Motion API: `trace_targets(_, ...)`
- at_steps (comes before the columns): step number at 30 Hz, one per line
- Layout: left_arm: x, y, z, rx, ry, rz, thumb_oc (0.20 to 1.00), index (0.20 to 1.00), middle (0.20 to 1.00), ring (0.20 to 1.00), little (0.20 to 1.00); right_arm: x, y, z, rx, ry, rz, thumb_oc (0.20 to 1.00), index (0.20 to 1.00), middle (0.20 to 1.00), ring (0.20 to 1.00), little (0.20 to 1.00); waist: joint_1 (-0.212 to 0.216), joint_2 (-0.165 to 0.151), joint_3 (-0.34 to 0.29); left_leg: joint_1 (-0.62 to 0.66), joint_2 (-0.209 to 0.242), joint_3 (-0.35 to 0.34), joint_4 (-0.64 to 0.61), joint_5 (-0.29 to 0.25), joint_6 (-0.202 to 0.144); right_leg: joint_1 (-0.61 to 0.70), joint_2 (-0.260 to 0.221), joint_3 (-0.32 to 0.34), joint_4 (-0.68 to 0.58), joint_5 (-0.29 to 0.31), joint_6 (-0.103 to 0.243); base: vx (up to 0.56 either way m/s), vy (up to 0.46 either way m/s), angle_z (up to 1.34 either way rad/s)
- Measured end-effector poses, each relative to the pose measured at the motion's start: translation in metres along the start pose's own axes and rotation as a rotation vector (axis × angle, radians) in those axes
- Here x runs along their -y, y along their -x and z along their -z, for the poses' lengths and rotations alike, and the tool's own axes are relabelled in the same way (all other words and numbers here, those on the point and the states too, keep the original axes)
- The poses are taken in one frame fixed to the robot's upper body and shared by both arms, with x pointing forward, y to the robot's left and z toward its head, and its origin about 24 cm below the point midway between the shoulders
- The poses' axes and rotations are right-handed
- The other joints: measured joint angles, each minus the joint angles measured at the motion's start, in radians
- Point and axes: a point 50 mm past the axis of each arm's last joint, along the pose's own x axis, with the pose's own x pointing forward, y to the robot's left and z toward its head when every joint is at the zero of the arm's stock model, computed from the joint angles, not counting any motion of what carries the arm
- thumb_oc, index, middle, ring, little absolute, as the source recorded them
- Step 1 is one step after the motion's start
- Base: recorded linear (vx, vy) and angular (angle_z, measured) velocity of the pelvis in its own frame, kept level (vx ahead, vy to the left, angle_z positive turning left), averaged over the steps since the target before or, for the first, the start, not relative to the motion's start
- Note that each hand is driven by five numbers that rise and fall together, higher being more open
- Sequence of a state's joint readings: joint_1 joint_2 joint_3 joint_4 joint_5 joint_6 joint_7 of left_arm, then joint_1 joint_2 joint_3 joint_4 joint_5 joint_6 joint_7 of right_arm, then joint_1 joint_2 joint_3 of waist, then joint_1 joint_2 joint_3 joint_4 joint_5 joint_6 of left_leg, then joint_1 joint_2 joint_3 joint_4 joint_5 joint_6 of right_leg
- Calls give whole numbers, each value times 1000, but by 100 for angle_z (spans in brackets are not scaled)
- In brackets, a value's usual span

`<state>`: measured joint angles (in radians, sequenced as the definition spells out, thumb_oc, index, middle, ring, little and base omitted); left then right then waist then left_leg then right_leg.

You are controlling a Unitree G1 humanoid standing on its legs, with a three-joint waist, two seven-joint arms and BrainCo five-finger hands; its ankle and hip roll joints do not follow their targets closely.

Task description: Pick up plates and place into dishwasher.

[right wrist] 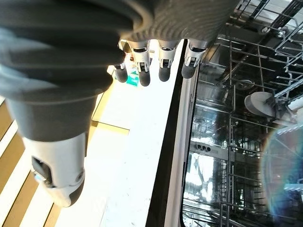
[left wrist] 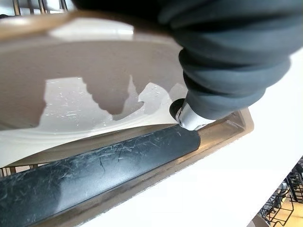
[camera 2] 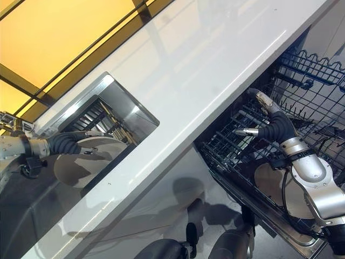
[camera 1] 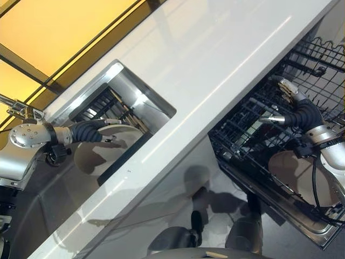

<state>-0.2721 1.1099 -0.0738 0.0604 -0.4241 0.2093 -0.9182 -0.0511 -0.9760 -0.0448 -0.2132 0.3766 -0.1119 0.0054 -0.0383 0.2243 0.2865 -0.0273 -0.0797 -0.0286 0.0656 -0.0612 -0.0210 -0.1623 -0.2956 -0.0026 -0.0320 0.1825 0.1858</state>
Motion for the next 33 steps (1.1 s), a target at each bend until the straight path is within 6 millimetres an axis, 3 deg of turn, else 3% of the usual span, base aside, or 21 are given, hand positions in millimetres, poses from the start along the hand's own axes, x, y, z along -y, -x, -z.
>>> trace_targets(5, 0, 0, 2, -20, -24, -51, 200, 200, 200, 200, 200, 0, 0, 0, 5, -1, 1, 1000, 1000, 1000, 1000, 1000, -2, -1, 1, 1, 1, 0, 1, 0, 0, 1, 1, 0, 0, -3, -5, 0, 0, 0)
trace_targets(10, 3, 4, 12, -131, -163, -200, 200, 200, 200, 200, 200, 8, 3, -1, 3, 3, 31, 1000, 1000, 1000, 1000, 1000, 0, -4, 3, -3, 3, -3, 7, -1, -1, 1, 3, -1, 0, -3, -7, -42, -45, 0)
trace_targets(13, 4, 13, 17, -165, -190, -274, 200, 200, 200, 200, 200, 13, 7, 0, 1, -5, 70, 1000, 1000, 1000, 1000, 1000, 3, -21, 3, -6, 6, -6, 12, -2, -3, 1, 6, -2, 0, -3, -8, -23, -39, 1)
trace_targets(22, 3, 25, 16, -159, -292, -502, 200, 200, 200, 200, 200, 7, 13, 7, -5, -67, 99, 1000, 1000, 1000, 1000, 1000, 30, -70, -12, -3, 13, -12, 13, -3, -5, 10, 11, -11, -5, -4, -11, -10, -33, 1)
trace_targets(27, 8, 31, 27, -201, -362, -625, 200, 200, 200, 200, 200, 1, 14, 8, 4, -90, 110, 1000, 1000, 1000, 1000, 1000, 36, -81, -19, 1, 24, -26, 12, -3, -9, 27, 18, -33, -10, -4, -12, -21, -88, 9)
trace_targets(33, 17, 46, 44, -223, -385, -814, 200, 200, 200, 200, 200, -11, 21, 16, -16, -141, 133, 1000, 1000, 1000, 1000, 1000, 83, -120, -53, 31, 51, -28, 1, -10, -23, 55, 44, -42, -15, -12, -27, -23, -98, 0)
